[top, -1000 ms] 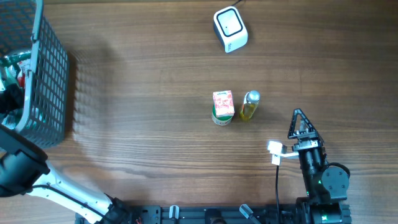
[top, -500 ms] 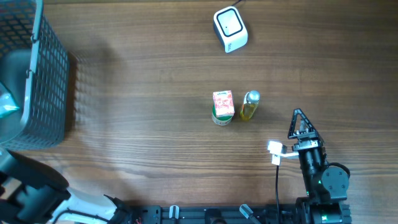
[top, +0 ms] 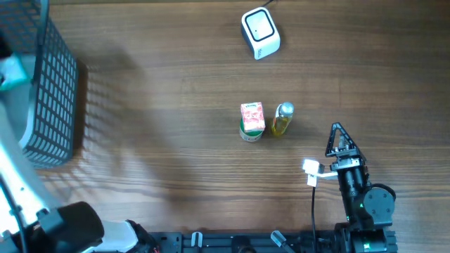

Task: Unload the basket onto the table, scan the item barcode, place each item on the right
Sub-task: 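Carry the wipes and gloves bundle with the left gripper onto the table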

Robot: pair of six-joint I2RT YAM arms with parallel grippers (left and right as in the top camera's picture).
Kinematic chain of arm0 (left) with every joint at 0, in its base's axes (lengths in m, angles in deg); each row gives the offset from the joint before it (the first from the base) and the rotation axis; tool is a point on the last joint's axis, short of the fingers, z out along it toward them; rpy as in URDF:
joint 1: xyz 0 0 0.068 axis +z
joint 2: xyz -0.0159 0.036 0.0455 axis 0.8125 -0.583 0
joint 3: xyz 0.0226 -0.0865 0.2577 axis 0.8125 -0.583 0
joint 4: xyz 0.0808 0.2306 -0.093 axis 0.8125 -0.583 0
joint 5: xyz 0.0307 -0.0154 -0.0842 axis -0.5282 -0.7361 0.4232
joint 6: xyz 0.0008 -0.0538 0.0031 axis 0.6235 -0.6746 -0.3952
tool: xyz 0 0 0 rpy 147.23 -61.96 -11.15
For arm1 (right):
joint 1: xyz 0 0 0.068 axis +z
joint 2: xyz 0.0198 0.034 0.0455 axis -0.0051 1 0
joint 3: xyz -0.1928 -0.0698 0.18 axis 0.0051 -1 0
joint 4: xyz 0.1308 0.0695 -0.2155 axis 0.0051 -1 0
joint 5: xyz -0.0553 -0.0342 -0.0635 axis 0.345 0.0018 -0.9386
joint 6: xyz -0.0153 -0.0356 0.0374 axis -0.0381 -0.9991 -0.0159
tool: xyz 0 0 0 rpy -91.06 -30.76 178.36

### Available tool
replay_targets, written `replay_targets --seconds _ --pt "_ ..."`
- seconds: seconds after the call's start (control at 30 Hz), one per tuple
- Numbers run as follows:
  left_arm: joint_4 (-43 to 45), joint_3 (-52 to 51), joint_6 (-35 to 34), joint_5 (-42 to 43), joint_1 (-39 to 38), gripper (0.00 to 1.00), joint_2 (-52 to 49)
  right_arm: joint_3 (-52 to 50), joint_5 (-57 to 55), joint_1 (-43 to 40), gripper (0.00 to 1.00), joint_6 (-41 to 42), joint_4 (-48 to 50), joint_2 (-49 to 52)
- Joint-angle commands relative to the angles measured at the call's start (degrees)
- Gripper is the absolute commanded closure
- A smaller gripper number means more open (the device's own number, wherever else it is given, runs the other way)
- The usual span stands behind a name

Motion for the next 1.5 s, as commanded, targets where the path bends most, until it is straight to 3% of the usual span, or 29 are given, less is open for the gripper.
replay_targets --seconds 0.0,0.1,0.3,0.5,0.97,1.33,1.37,1.4,1.43,1.47 --pt "-3.28 10.03 -0.31 -8.44 -9.05 0.94 2.10 -0.02 0.72 0.15 0.00 -2.38 0.11 0.22" --pt "-10.82 13.46 -3.08 -8.46 -17.16 0.94 2.32 -0.02 0.72 0.15 0.00 -2.38 0.11 0.22" --pt "-24.35 13.33 -19.02 -8.24 -26.43 0.96 0.85 -0.02 0.74 0.15 0.00 -2.38 0.11 0.22" --pt "-26.93 5.86 -27.52 -8.26 -33.09 0.96 -0.61 -0.02 0.74 0.15 0.00 -2.38 0.11 0.22" --pt "7.50 -38.69 -38.21 -8.28 -46.53 0.96 -0.61 -0.02 0.72 0.15 0.00 -2.40 0.11 0.22" --pt "26.51 -57.48 -41.18 -8.26 -53.00 0.96 -1.22 -0.02 0.74 0.15 0.00 -2.38 0.11 0.22" --pt "27.06 -57.59 -41.18 -8.26 -53.13 0.92 -1.40 -0.02 0.74 0.15 0.00 -2.38 0.11 0.22" --pt "27.39 -57.59 -41.13 -8.26 -53.16 0.63 -1.57 -0.02 0.72 0.15 0.00 -2.40 0.11 0.22" --pt "27.52 -57.59 -41.09 -8.26 -53.18 0.44 -1.60 -0.02 0.74 0.15 0.00 -2.38 0.11 0.22" --pt "27.61 -57.59 -40.65 -8.26 -53.18 0.36 -1.57 -0.02 0.74 0.15 0.00 -2.40 0.11 0.22"
